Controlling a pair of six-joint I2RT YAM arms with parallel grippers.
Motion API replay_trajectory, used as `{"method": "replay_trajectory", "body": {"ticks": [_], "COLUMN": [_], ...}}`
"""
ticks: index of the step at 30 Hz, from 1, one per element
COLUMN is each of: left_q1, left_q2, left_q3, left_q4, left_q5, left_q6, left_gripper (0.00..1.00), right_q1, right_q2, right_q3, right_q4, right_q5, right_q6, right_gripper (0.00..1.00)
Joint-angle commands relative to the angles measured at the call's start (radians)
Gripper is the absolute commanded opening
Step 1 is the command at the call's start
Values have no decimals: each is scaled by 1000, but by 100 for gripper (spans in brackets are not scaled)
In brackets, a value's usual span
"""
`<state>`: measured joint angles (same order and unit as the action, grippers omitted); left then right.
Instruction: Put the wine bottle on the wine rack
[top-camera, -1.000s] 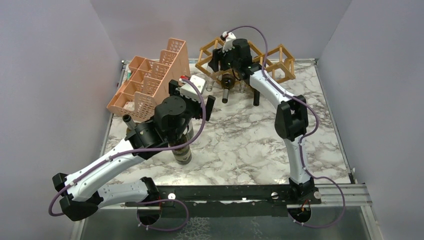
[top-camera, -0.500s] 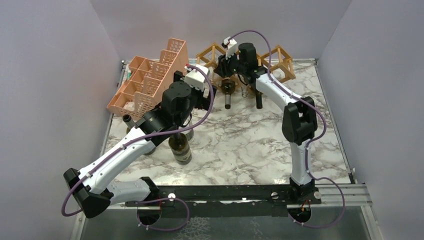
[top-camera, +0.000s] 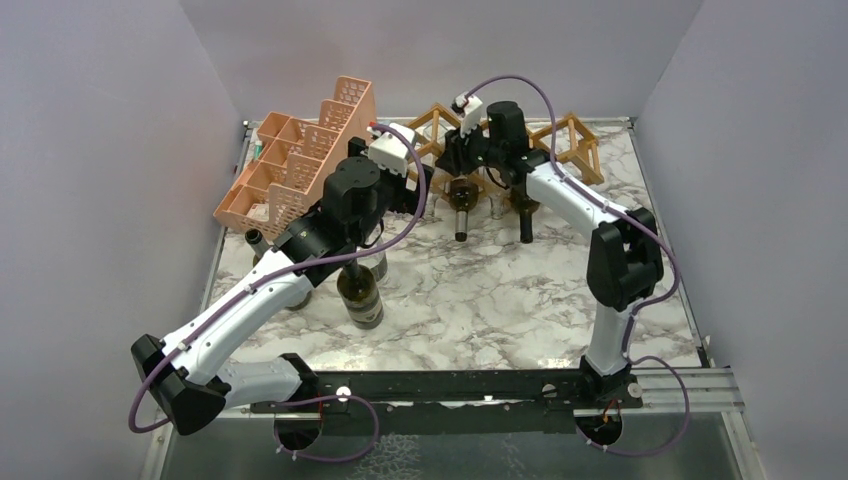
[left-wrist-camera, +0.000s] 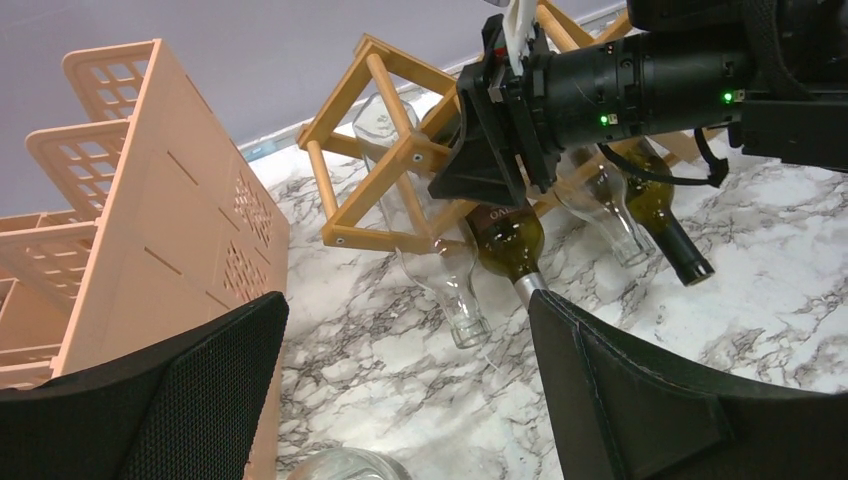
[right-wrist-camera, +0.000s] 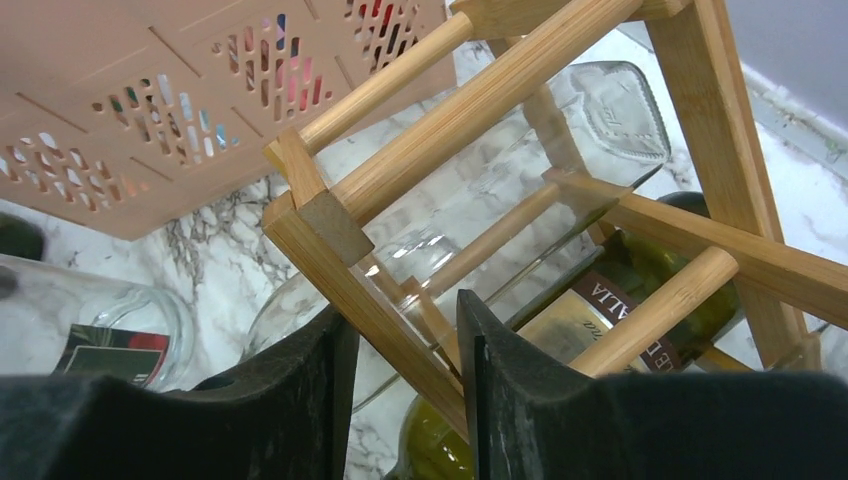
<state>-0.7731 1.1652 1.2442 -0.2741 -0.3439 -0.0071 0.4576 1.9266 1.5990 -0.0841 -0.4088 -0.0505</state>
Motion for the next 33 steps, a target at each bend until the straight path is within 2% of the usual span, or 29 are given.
{"method": "replay_trajectory", "body": {"ticks": [1,3,5,10,16,21,28,33], "left_q1": [8,10,11,15,24,26,28,30], "left_q2": [-14,-21,-26,-41,-67,-94,-111,-117], "left_q3": [4,1,-5,-13,-34,-59,-75,-79], "left_q4": [37,43,49,56,57,57,55,48], "left_q5": [31,31,31,17,3,2,-3,-11], "left_q6": [-11,-5,2,18,27,22,19,22], "left_gripper": [96,96,96,96,96,96,96,96], "right_q1": [7,7,6,7,45,130,200,209], "right_q2": [-99,-123,-151,-247,-418,-471,-358,-262], "right_q3": [-45,-72,-90,-148,-331,-453,-461,-410], "right_q4": [-57,-77,-103,-146,-127,-77,7,57], "right_q5": [34,73,97,131,141,149,212,245], "right_q6": [79,83,86,122,228,358,476,483], "right_gripper": [49,62,69,74,74,73,65,54]}}
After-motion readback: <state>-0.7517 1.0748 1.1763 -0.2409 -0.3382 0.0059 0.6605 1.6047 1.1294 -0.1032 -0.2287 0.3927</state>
